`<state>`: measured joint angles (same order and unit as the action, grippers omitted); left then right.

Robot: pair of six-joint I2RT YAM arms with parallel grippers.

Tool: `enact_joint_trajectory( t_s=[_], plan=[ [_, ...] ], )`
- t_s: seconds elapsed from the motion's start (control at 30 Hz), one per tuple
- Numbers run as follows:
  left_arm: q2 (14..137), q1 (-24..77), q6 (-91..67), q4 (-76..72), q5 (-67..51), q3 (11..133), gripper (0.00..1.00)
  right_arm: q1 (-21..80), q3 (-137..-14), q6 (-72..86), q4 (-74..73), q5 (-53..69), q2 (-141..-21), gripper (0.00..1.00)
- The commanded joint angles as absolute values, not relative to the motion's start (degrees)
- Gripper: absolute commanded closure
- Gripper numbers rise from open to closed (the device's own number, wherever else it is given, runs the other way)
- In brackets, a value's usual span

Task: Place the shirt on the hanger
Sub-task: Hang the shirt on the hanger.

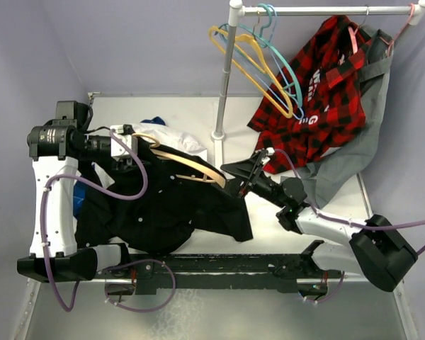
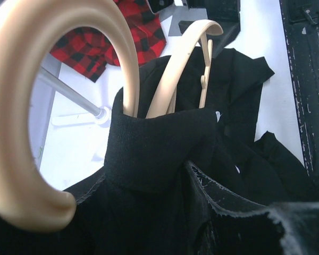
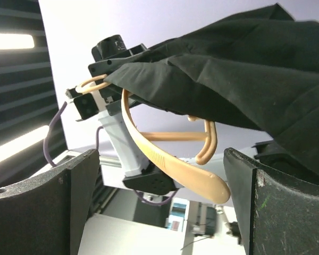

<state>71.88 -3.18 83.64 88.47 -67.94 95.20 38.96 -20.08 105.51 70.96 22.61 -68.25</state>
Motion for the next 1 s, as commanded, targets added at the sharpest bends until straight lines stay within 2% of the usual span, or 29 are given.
enact_joint_trajectory(
  t_s=[0.0, 0.13, 0.23, 0.33, 0.4, 0.47, 0.57, 0.7, 0.83, 0.97],
  plan=[
    [70.49, -2.95, 82.29, 88.68, -73.00, 98.56, 1.00, 43.38, -19.64, 112.10, 68.15, 14.52, -66.82, 0.00],
    [69.84, -2.91, 81.19, 88.68, -74.55, 100.03, 1.00, 45.11, -9.45, 111.66, 68.76, 7.64, -59.49, 0.00],
    [69.74, -2.90, 80.92, 88.67, -76.05, 100.29, 1.00, 45.35, -5.79, 96.53, 68.04, 6.63, -50.31, 0.00],
    [70.30, -2.91, 80.48, 88.59, -76.84, 100.77, 1.00, 48.90, -15.67, 71.35, 41.30, 10.02, -41.70, 0.00],
    [70.50, -2.97, 80.32, 88.59, -77.11, 101.06, 1.00, 53.06, -22.25, 57.80, 28.58, 3.32, -39.75, 0.01],
    [70.40, -2.90, 79.68, 88.37, -77.25, 101.51, 1.00, 57.11, -27.07, 44.48, 22.42, -3.77, -38.94, 0.00],
    [69.91, -2.91, 72.60, 83.73, -76.78, 101.69, 1.00, 62.03, -28.98, 26.80, 22.34, -9.78, -39.34, 0.00],
    [68.39, -2.94, 58.87, 72.76, -74.94, 101.12, 1.00, 69.70, -23.67, 9.57, 29.85, -13.19, -39.49, 0.00],
    [68.19, -2.91, 56.70, 71.92, -75.49, 101.66, 1.00, 76.99, -16.99, -4.70, 36.75, -20.34, -40.37, 0.00],
    [67.95, -2.95, 56.62, 71.72, -75.55, 101.31, 1.00, 78.66, -13.52, -10.52, 42.30, -25.32, -40.52, 0.00]
  ],
)
